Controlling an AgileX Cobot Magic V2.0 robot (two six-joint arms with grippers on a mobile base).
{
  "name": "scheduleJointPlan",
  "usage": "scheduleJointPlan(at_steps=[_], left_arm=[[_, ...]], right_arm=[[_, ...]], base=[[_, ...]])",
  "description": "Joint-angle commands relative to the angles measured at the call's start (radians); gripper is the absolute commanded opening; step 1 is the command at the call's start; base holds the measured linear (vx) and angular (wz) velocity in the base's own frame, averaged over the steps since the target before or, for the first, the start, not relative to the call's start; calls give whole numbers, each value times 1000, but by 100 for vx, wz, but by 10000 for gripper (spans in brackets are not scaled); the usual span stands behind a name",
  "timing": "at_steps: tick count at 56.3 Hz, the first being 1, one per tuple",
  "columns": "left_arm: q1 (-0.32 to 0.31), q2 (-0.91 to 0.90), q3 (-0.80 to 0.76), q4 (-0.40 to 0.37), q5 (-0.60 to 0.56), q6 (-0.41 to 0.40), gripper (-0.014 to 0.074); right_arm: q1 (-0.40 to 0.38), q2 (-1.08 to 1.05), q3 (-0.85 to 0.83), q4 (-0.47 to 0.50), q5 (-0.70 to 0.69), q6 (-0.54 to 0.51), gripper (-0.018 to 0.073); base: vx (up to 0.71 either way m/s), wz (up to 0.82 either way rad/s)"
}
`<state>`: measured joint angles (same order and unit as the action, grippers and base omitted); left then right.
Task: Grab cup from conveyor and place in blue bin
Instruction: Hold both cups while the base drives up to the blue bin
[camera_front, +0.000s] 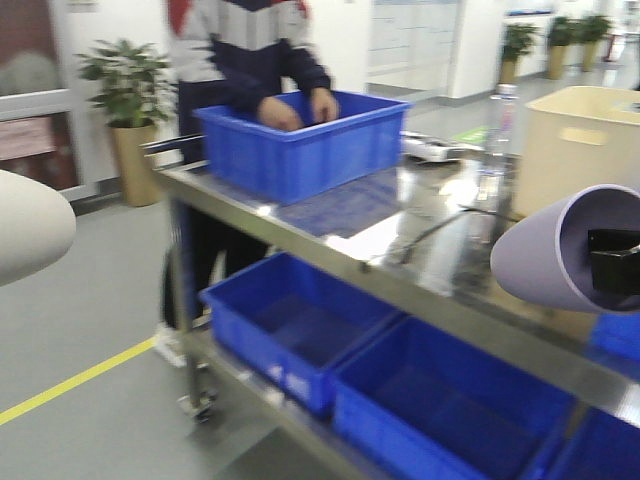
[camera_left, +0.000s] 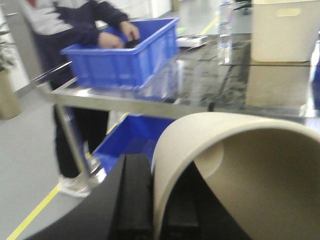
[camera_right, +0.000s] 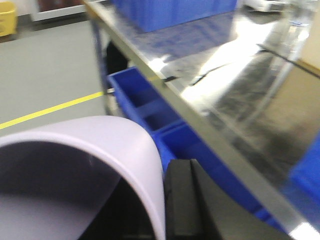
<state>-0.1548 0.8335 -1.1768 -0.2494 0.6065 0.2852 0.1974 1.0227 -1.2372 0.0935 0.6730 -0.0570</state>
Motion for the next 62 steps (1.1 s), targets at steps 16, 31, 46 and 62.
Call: scheduleJointPlan(at_steps=[16,31,46,62], left_arm=[[-7,-2,-27,-20,-88,-3,52],[-7,-2,-27,-20,-88,-3,52],[-7,-2,-27,-20,-88,-3,53],[-7,-2,-27,-20,-88,-3,52]], right_arm=[[-2,-17,-28,-4,-87,-1,-9],[-2,-17,-28,-2,-87,-1,-9],[-2,-17,-28,-2,-87,-1,-9],[-2,-17,-28,-2,-87,-1,-9]], base=[[36,-82],[31,-64],[26,-41],[22,-35]])
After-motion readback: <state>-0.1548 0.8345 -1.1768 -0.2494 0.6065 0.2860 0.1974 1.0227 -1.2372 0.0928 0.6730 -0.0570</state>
